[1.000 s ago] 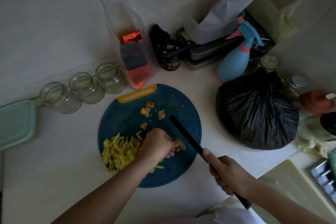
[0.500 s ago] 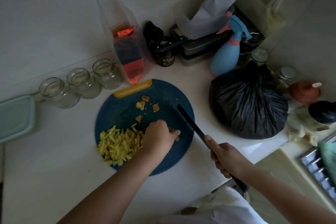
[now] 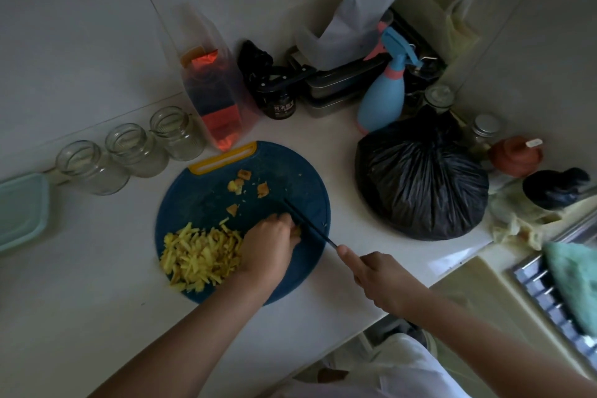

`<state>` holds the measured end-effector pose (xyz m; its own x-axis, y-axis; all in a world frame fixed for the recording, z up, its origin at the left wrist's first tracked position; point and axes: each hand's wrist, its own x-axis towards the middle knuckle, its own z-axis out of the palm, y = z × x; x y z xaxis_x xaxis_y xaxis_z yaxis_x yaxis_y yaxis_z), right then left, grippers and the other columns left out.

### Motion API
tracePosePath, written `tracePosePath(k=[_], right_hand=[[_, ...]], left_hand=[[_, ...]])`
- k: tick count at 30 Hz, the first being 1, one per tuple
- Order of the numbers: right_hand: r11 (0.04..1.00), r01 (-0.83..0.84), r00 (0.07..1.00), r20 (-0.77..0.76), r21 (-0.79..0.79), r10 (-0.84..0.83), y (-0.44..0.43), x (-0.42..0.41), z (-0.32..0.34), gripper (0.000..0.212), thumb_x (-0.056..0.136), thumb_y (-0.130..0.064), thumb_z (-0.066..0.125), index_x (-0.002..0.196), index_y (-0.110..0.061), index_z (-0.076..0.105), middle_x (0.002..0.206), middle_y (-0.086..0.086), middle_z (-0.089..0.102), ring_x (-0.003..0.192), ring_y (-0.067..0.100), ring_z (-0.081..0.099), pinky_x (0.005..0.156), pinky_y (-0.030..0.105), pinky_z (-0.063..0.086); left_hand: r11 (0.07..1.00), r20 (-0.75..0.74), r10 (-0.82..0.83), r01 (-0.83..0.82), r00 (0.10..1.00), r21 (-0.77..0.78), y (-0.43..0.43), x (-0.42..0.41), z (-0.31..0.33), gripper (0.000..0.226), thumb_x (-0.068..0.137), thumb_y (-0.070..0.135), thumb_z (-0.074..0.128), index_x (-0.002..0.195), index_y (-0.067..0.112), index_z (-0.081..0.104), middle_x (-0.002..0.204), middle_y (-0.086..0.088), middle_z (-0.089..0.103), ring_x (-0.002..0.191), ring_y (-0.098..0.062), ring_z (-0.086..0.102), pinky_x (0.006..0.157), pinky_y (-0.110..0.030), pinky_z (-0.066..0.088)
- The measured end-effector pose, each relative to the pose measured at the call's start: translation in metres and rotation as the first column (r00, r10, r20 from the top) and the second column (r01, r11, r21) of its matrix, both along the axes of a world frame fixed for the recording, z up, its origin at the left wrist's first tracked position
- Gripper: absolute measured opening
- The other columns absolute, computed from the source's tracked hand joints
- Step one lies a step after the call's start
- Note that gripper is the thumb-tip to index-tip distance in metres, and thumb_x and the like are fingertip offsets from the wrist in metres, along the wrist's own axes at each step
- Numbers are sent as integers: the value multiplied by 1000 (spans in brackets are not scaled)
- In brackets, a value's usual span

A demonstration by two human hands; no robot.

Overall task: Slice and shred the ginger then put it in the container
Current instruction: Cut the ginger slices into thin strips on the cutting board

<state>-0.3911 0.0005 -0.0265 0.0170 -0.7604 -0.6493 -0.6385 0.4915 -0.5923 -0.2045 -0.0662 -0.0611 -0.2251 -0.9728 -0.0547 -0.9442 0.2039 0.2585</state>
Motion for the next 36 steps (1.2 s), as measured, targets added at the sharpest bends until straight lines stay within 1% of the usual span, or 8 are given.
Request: tracePosePath(k=[4, 7, 12, 15, 21, 27, 33, 36], right_hand=[[991, -106, 993, -58, -84, 101, 4, 4, -2, 64, 94, -63, 31, 60, -9, 41, 60, 8, 44, 53, 14, 39, 53, 18, 35], [985, -141, 989, -57, -103, 135, 5, 5, -5, 63, 92, -64, 29, 56, -12, 36, 54, 3, 38, 49, 12, 35, 52, 19, 34], [983, -150, 988, -51, -102, 146, 5, 4, -11, 63, 88, -66, 27, 54, -13, 37, 51, 0, 38, 45, 10, 36, 54, 20, 35], [995, -102, 995, 3, -12, 102, 1, 1, -9, 69, 87, -70, 29, 63, -9, 50, 59, 3, 48, 51, 9, 43, 60, 25, 44], [974, -80, 990, 132, 214, 53, -15, 0, 0, 64, 86, -76, 29, 68, -16, 42, 55, -1, 41, 45, 13, 37, 45, 21, 37], [981, -195, 979, -54, 21, 196, -25, 26, 0, 64, 95, -64, 22, 61, -14, 43, 61, 2, 47, 54, 11, 43, 59, 22, 37], [975, 114, 979, 147, 190, -143, -29, 22, -4, 65, 87, -74, 36, 61, -16, 45, 50, -2, 44, 38, 11, 38, 42, 21, 35], [988, 66, 988, 130, 141, -84, -26, 14, 0, 64, 88, -72, 37, 60, -14, 45, 49, -3, 43, 36, 8, 36, 43, 19, 36]], left_hand=[[995, -142, -31, 18, 989, -94, 5, 7, -9, 25, 64, 21, 87, 71, 13, 65, 73, -1, 67, 66, -20, 66, 52, -28, 48], [984, -176, -70, 39, 982, -176, 9, 10, -12, 28, 56, 18, 91, 62, 14, 64, 64, 0, 63, 56, -19, 62, 44, -24, 46], [968, -237, -103, 43, 966, -246, 12, 12, -18, 27, 59, 15, 90, 63, 13, 63, 66, 0, 60, 59, -18, 61, 47, -23, 46], [964, -261, -112, 41, 959, -262, 12, 13, -22, 26, 60, 14, 89, 63, 14, 64, 66, 2, 59, 60, -15, 59, 51, -20, 41], [959, -294, -145, 62, 945, -275, 11, 17, -29, 24, 63, 14, 87, 62, 14, 63, 66, 4, 58, 62, -12, 57, 53, -19, 42], [962, -304, -139, 55, 943, -268, 12, 20, -34, 16, 72, 15, 81, 68, 13, 65, 71, 1, 59, 66, -16, 60, 55, -27, 50], [960, -332, -143, 49, 932, -277, 16, 21, -35, 30, 90, 33, 49, 79, 13, 69, 75, 2, 58, 69, -15, 59, 57, -30, 50], [956, -340, -137, 33, 930, -293, 16, 20, -35, 28, 88, 33, 50, 76, 14, 66, 74, 2, 56, 67, -15, 57, 58, -26, 45]])
